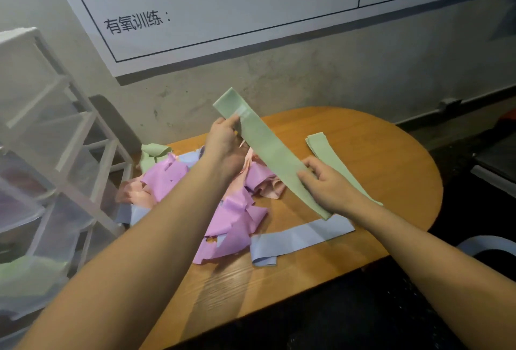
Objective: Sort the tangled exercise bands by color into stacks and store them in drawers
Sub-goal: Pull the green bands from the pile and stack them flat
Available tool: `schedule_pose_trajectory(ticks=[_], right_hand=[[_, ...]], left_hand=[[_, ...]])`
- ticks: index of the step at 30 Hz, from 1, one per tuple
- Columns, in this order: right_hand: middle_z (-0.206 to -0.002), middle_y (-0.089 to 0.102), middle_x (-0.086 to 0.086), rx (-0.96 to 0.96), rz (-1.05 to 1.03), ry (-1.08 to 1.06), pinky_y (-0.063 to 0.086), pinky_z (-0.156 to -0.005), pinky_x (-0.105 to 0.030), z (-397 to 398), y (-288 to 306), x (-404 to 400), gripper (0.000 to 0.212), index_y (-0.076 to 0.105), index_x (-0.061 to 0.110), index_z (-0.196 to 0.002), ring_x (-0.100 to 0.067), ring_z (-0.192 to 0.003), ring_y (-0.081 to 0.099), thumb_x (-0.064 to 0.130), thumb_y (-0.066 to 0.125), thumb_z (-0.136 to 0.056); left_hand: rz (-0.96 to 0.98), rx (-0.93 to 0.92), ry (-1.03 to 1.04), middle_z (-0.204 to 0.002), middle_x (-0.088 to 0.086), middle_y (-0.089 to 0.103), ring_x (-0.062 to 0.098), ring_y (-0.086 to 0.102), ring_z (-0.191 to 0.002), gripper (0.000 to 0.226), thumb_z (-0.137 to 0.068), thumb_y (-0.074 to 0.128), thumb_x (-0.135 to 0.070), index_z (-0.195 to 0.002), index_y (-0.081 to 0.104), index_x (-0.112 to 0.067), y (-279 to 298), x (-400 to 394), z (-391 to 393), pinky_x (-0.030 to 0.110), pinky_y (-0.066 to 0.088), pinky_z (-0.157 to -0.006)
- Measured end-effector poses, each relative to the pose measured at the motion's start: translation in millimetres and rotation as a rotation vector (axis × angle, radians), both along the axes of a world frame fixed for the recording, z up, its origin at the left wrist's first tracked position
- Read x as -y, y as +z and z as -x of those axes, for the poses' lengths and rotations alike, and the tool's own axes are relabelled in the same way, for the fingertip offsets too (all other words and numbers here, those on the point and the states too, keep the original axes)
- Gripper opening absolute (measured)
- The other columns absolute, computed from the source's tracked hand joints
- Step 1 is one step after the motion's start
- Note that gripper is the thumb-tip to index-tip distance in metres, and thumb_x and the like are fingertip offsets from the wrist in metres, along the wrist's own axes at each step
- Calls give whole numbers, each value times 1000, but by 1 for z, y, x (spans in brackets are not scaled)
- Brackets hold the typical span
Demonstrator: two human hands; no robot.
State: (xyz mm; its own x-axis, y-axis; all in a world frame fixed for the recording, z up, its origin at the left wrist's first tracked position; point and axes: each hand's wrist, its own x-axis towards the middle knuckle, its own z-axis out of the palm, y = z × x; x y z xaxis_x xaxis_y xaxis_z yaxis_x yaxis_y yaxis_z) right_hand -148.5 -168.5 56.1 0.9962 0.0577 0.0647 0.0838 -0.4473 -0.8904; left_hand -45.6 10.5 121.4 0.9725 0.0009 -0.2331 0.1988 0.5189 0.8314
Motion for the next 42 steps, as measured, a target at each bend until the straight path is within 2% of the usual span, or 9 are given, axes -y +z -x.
schedule_pose_trajectory(ticks=[4,11,16,19,22,26,30,33,42], right_hand=[[-85,59,5,-28,51,-66,45,-68,-38,7,-6,37,6,50,26,-96,-12,-73,56,28,55,-92],[-103,63,11,-83,84,-246,47,-78,-27,11,-29,107,25,61,22,-122,-10,-96,61,26,61,-97],[-96,57,5,-123,25,-356,51,-71,-38,12,-40,136,34,45,38,-125,-13,-80,61,24,55,-96],[-98,57,6,-188,-21,-319,49,-66,-24,5,-46,143,28,54,31,-117,-10,-84,62,19,61,-93],[-103,61,-4,-234,-59,-291,56,-58,-27,-6,-51,147,21,61,31,-109,-22,-89,67,20,67,-92],[-103,64,-4,-287,0,-258,58,-73,-34,-17,-59,151,24,67,30,-113,-19,-90,67,26,72,-89],[-83,58,11,-314,97,-203,45,-63,-13,-18,-69,152,26,70,27,-113,-3,-72,56,30,76,-88],[-79,56,11,-335,190,-173,49,-69,-23,-17,-77,154,27,70,28,-114,-5,-72,56,33,75,-89],[-143,39,16,-243,447,-59,29,-107,-27,-12,-85,162,54,43,42,-144,-8,-131,32,43,63,-93]], left_hand=[[-244,-23,-3,-86,-3,67,8,58,-66,13,-99,59,-12,-103,55,-23,-16,39,-13,24,41,-57],[-231,-55,-103,-95,9,68,20,65,-80,14,-99,58,-5,-95,56,-19,-39,112,-41,23,55,-51],[-329,-22,-156,-95,7,67,19,67,-81,13,-99,59,-4,-105,57,-16,-61,150,-60,25,59,-63],[-451,11,-179,-107,12,67,23,68,-89,12,-97,62,-6,-107,60,-13,-75,166,-78,24,57,-64],[-578,44,-185,-109,14,65,26,68,-94,9,-96,63,-6,-102,61,-13,-86,172,-95,26,59,-68],[-645,33,-178,-120,20,62,32,68,-107,21,-97,62,-6,-116,57,-12,-100,172,-110,33,63,-75],[-711,42,-256,-120,17,62,29,69,-105,23,-97,63,-9,-118,56,-16,-116,171,-113,32,63,-75],[-766,50,-302,-115,14,63,26,70,-99,26,-98,64,-11,-123,57,-15,-129,172,-114,31,62,-72],[-887,76,-298,-103,7,64,19,72,-80,29,-97,64,-9,-124,56,-14,-141,172,-123,34,63,-69]])
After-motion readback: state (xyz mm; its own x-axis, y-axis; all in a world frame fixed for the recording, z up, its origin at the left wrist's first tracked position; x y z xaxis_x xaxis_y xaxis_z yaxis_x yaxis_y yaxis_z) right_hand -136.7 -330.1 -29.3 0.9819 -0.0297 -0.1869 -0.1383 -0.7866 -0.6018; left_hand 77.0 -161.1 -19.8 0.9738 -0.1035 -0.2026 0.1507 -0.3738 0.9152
